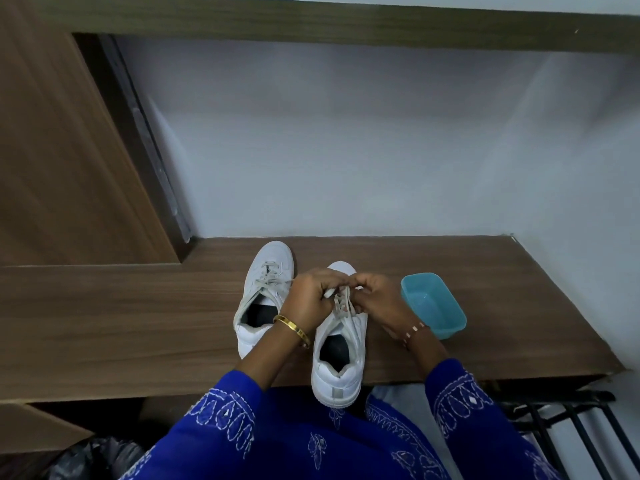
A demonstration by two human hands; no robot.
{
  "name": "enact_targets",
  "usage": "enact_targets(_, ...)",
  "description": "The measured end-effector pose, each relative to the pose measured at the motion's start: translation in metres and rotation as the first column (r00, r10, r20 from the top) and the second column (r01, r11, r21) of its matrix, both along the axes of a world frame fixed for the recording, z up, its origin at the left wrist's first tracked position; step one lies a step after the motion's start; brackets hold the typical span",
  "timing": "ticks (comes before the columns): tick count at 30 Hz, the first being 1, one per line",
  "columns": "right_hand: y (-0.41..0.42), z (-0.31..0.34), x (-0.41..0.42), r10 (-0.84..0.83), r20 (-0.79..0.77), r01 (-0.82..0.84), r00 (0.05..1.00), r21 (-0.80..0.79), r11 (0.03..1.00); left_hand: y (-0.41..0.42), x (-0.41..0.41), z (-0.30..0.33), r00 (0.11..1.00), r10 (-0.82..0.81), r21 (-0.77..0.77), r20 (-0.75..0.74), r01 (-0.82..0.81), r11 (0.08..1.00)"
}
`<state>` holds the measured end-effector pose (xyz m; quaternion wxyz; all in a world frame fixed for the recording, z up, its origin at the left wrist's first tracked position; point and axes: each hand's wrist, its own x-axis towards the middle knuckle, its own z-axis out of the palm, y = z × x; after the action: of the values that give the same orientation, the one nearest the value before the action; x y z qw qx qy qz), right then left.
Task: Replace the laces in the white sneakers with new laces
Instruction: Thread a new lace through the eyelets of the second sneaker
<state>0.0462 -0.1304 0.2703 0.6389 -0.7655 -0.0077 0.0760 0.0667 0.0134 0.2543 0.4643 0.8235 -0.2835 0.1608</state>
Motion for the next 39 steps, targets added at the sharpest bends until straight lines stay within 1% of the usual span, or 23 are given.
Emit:
enact_targets(4, 0.001, -0.001, -0.002, -0.087, 0.032, 0.087, 0.996, -0.014, 0.996, -0.001, -0.005, -0.004, 0.994, 0.064, -0.120, -0.088, -0.074, 0.990)
enact_targets(8, -0.006, -0.008, -0.007, -0.164, 0.056, 0.170, 0.985, -0.115, 0.979, 0.002, -0.013, -0.013, 0.941, 0.149, -0.181, -0.303, -0.211, 0.961)
enact_targets(10, -0.012, -0.014, -0.010, -0.252, 0.029, 0.254, 0.967, -0.084, 0.964, 0.010, -0.013, -0.021, 0.893, 0.265, -0.132, -0.365, -0.331, 0.934)
enact_targets(11, -0.017, -0.018, -0.012, -0.292, 0.004, 0.292, 0.956, -0.034, 0.956, 0.016, -0.011, -0.026, 0.875, 0.325, -0.045, -0.360, -0.364, 0.930)
enact_targets(13, -0.028, -0.024, -0.015, -0.312, -0.089, 0.324, 0.946, 0.178, 0.929, 0.029, -0.007, -0.034, 0.840, 0.402, 0.199, -0.365, -0.351, 0.915)
enact_targets(15, -0.037, -0.028, -0.018, -0.226, -0.193, 0.291, 0.955, 0.443, 0.848, 0.038, -0.006, -0.039, 0.800, 0.448, 0.357, -0.400, -0.314, 0.880)
enact_targets(16, -0.040, -0.030, -0.018, -0.181, -0.233, 0.285, 0.955, 0.564, 0.775, 0.040, -0.005, -0.040, 0.786, 0.468, 0.405, -0.404, -0.305, 0.862)
enact_targets(18, -0.044, -0.035, -0.016, -0.157, -0.258, 0.296, 0.953, 0.696, 0.654, 0.039, -0.004, -0.038, 0.791, 0.513, 0.526, -0.333, -0.296, 0.797)
enact_targets(19, -0.046, -0.036, -0.014, -0.181, -0.259, 0.312, 0.949, 0.677, 0.667, 0.037, -0.003, -0.035, 0.804, 0.531, 0.600, -0.267, -0.293, 0.744)
enact_targets(20, -0.048, -0.037, -0.012, -0.225, -0.266, 0.344, 0.937, 0.609, 0.714, 0.038, -0.001, -0.033, 0.817, 0.546, 0.665, -0.186, -0.304, 0.682)
enact_targets(21, -0.051, -0.037, -0.010, -0.292, -0.227, 0.365, 0.929, 0.428, 0.827, 0.039, 0.001, -0.030, 0.824, 0.555, 0.709, -0.116, -0.323, 0.627)
enact_targets(22, -0.054, -0.037, -0.007, -0.340, -0.170, 0.369, 0.925, 0.185, 0.911, 0.042, 0.004, -0.028, 0.825, 0.561, 0.739, -0.073, -0.333, 0.585)
enact_targets(23, -0.057, -0.039, -0.005, -0.341, -0.084, 0.329, 0.936, -0.127, 0.936, 0.045, 0.007, -0.028, 0.828, 0.559, 0.769, -0.044, -0.329, 0.548)
enact_targets(24, -0.058, -0.041, -0.003, -0.288, -0.012, 0.261, 0.958, -0.391, 0.883, 0.048, 0.010, -0.029, 0.834, 0.551, 0.801, -0.023, -0.314, 0.509)
enact_targets(25, -0.059, -0.046, -0.003, -0.238, 0.059, 0.229, 0.970, -0.564, 0.793, 0.049, 0.011, -0.029, 0.839, 0.544, 0.825, -0.007, -0.302, 0.477)
enact_targets(26, -0.059, -0.051, -0.004, -0.216, 0.130, 0.248, 0.968, -0.641, 0.726, 0.049, 0.011, -0.029, 0.844, 0.536, 0.845, 0.009, -0.293, 0.448)
enact_targets(28, -0.056, -0.060, -0.006, -0.195, 0.211, 0.287, 0.958, -0.721, 0.631, 0.049, 0.012, -0.031, 0.848, 0.529, 0.857, 0.034, -0.297, 0.421)
enact_targets(30, -0.051, -0.066, -0.007, -0.164, 0.209, 0.265, 0.964, -0.780, 0.567, 0.051, 0.011, -0.034, 0.848, 0.529, 0.846, 0.028, -0.302, 0.439)
enact_targets(32, -0.048, -0.070, -0.004, -0.191, 0.175, 0.255, 0.966, -0.772, 0.582, 0.055, 0.009, -0.038, 0.850, 0.527, 0.817, -0.018, -0.291, 0.497)
enact_targets(34, -0.049, -0.071, -0.001, -0.271, 0.090, 0.253, 0.958, -0.708, 0.660, 0.061, 0.005, -0.043, 0.843, 0.522, 0.747, -0.128, -0.264, 0.610)
enact_targets(36, -0.049, -0.066, 0.001, -0.274, -0.019, 0.202, 0.961, -0.627, 0.752, 0.066, 0.000, -0.046, 0.836, 0.503, 0.642, -0.218, -0.265, 0.719)
enact_targets(37, -0.049, -0.061, 0.000, -0.257, -0.076, 0.176, 0.963, -0.540, 0.823, 0.069, -0.002, -0.047, 0.836, 0.495, 0.597, -0.236, -0.278, 0.753)
enact_targets(39, -0.046, -0.051, 0.000, -0.208, -0.195, 0.149, 0.959, -0.277, 0.949, 0.073, -0.004, -0.047, 0.835, 0.493, 0.527, -0.244, -0.313, 0.790)
